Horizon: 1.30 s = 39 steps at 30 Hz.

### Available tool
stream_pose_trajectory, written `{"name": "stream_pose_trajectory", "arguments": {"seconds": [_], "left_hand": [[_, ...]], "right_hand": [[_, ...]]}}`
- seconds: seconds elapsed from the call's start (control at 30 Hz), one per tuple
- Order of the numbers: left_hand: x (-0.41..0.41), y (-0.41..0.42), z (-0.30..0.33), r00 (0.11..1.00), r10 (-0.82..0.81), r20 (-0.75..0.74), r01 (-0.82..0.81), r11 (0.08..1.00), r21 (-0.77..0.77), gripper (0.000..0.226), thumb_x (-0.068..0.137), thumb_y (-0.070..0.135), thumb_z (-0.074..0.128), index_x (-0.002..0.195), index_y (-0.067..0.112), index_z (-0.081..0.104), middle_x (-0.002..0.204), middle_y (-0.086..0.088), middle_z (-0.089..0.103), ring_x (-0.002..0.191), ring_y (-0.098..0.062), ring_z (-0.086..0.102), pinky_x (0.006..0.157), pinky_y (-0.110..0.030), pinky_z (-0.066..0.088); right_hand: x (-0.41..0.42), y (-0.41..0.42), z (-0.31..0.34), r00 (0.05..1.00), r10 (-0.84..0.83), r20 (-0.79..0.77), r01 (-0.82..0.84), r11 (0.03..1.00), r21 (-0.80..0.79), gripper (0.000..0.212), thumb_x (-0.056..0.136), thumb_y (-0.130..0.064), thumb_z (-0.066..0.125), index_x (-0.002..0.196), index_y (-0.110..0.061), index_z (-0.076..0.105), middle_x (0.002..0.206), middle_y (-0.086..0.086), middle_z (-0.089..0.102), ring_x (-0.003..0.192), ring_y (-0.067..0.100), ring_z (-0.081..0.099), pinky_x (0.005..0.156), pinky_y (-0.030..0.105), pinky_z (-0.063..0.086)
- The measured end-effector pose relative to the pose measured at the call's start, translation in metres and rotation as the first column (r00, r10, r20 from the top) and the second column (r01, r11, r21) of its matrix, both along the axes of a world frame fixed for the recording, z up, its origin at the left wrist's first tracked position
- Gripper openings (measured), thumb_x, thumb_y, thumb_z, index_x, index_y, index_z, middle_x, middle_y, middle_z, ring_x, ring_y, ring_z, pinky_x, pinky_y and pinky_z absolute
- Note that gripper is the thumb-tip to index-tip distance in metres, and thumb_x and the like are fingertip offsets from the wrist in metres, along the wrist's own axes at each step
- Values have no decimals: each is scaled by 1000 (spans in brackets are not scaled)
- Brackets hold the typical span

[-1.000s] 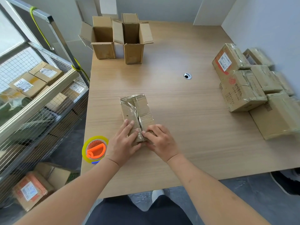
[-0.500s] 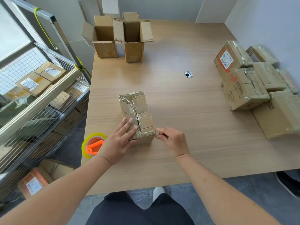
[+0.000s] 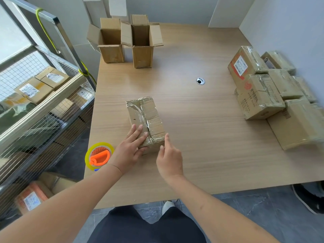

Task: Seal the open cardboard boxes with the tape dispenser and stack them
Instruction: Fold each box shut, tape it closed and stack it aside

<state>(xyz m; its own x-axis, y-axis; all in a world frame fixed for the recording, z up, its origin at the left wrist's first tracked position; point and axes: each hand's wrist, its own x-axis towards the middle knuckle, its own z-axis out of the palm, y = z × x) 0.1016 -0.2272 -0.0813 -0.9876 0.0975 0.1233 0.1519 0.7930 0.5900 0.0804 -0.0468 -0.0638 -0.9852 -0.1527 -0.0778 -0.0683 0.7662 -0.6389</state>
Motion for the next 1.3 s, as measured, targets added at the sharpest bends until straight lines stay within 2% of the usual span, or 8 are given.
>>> {"name": "stream_pose_trajectory", "arguments": {"seconds": [0.13, 0.27, 0.4, 0.5, 0.67, 1.03, 1.17, 1.3], "left_hand": [[-10, 21, 11, 988, -93, 125, 87, 995, 53, 81, 88, 1, 71, 158, 3, 30, 169, -8, 15, 158, -27, 4, 127, -38, 18], [-17, 29, 26, 957, -206, 202, 191, 977, 94, 78, 90, -4, 54, 161, 10, 24, 169, 1, 16, 157, -13, 6, 122, -29, 29], [-27, 22, 45, 965, -219, 143, 211, 975, 68, 67, 90, -5, 61, 153, 10, 45, 161, -4, 39, 149, -21, 39, 120, -27, 31], [-38, 8, 50, 982, -158, 100, 160, 987, -17, 64, 87, -4, 69, 147, 10, 54, 161, -8, 39, 150, -28, 36, 120, -39, 33], [-47, -12, 41, 973, -28, 231, 58, 991, -125, 60, 100, 16, 64, 156, 19, 42, 171, -5, 13, 158, -26, 10, 124, -41, 24], [-44, 3, 31, 943, 56, 328, -17, 993, -121, 58, 106, 21, 54, 160, 15, 33, 171, -9, 0, 159, -27, -1, 127, -33, 12], [-33, 8, 38, 941, 43, 335, 5, 990, -141, 62, 104, 33, 59, 159, 22, 34, 171, -9, 4, 159, -27, 3, 126, -29, 7], [-13, 9, 42, 963, -1, 270, 74, 963, -260, 64, 99, 52, 59, 157, 32, 40, 165, -5, 25, 151, -27, 21, 124, -37, 23]], "right_hand": [[-10, -7, 10, 966, -90, 243, 129, 981, -147, 68, 108, -37, 40, 164, -17, 6, 169, 19, -8, 156, 28, 12, 118, 27, 21], [-37, 13, 15, 936, -181, 302, 222, 969, -106, 79, 103, -52, 46, 163, -25, 3, 168, 16, -17, 153, 31, 24, 114, 35, 31], [-57, 37, 7, 949, -103, 297, 144, 982, -119, 78, 103, -29, 57, 164, -29, 8, 169, 6, -18, 155, 21, 17, 114, 21, 21], [-65, 47, 3, 949, -40, 312, 103, 977, -185, 76, 102, -11, 58, 163, -26, 16, 170, 4, -13, 155, 12, 4, 105, 5, 4], [-70, 61, 0, 948, -21, 318, 118, 950, -289, 81, 99, 2, 55, 160, -40, 23, 169, -9, 6, 154, 6, 10, 113, 14, 10], [-77, 69, -8, 943, -32, 331, 210, 829, -519, 89, 90, 10, 63, 158, -37, 29, 155, -14, 40, 143, 3, 41, 124, 33, 28], [-91, 78, 3, 961, -185, 206, 248, 905, -344, 69, 91, -9, 75, 151, -28, 48, 149, -12, 49, 140, 11, 46, 120, 30, 34], [-93, 74, 16, 971, -239, -24, 240, 970, 30, 40, 94, -19, 71, 132, -27, 66, 131, -2, 58, 121, 24, 58, 87, 33, 49]]}}
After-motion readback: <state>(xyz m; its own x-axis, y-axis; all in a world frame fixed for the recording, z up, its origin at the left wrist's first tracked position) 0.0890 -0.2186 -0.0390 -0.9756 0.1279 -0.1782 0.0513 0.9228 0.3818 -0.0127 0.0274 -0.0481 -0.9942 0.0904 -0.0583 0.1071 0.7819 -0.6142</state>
